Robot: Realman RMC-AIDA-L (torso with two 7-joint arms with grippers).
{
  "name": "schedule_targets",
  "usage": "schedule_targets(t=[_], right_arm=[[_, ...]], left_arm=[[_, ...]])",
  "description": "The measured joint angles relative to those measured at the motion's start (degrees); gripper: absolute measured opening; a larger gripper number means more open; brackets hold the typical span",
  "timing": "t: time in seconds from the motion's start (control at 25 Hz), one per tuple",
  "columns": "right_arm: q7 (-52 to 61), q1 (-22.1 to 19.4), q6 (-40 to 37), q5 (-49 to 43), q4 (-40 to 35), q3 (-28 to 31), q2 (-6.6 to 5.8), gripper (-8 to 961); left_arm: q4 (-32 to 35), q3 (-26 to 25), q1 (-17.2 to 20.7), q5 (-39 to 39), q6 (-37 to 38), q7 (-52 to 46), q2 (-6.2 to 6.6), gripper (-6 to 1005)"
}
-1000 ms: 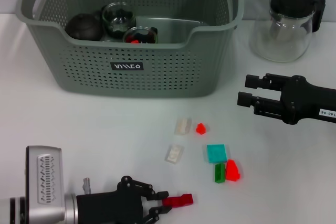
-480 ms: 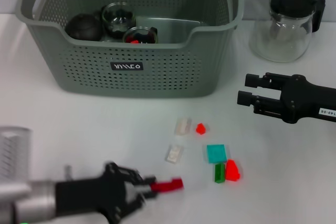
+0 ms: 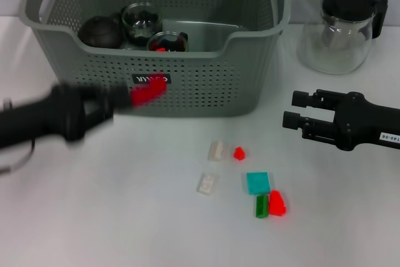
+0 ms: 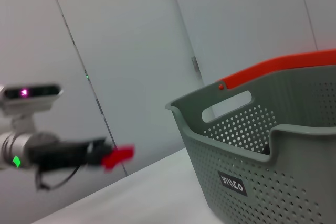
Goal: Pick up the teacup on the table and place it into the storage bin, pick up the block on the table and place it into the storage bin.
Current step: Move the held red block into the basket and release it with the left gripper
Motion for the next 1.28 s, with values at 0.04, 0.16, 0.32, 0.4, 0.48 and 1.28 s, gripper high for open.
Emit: schedule_targets(t=[0.04, 0.16, 0.32, 0.4, 0.48, 1.28], right_arm=[[0.0, -0.02, -0.01, 0.0, 0.0, -0.03, 0.02, 637], [-0.02, -0.06, -0.01, 0.0, 0.0, -0.25, 0.08, 637], [-0.09, -0.02, -0.01, 0.0, 0.0, -0.45, 0.14, 637], [-0.11, 0.11, -0.01, 0.0, 0.01, -0.43, 0.14, 637], [-0.12, 0.19, -0.02, 0.0, 0.0, -0.32, 0.14, 637], [-0.14, 0.39, -0.62, 0.0, 0.0, -0.25, 0.33, 637]], left_arm=[[0.06, -0.34, -2.05, -2.65, -0.79, -6.39, 0.92, 218], [0.66, -0.39, -6.59, -8.63, -3.77, -17.11, 2.25, 224], [2.67, -0.01, -10.42, -12.46, -9.18, -24.32, 2.97, 231], [3.93, 0.92, -12.95, -12.91, -13.98, -28.03, 3.5, 235], [4.97, 3.95, -15.27, -12.63, -20.13, -32.19, 4.22, 238], [20.76, 30.38, -10.81, -17.46, -37.8, -45.08, 0.94, 350]])
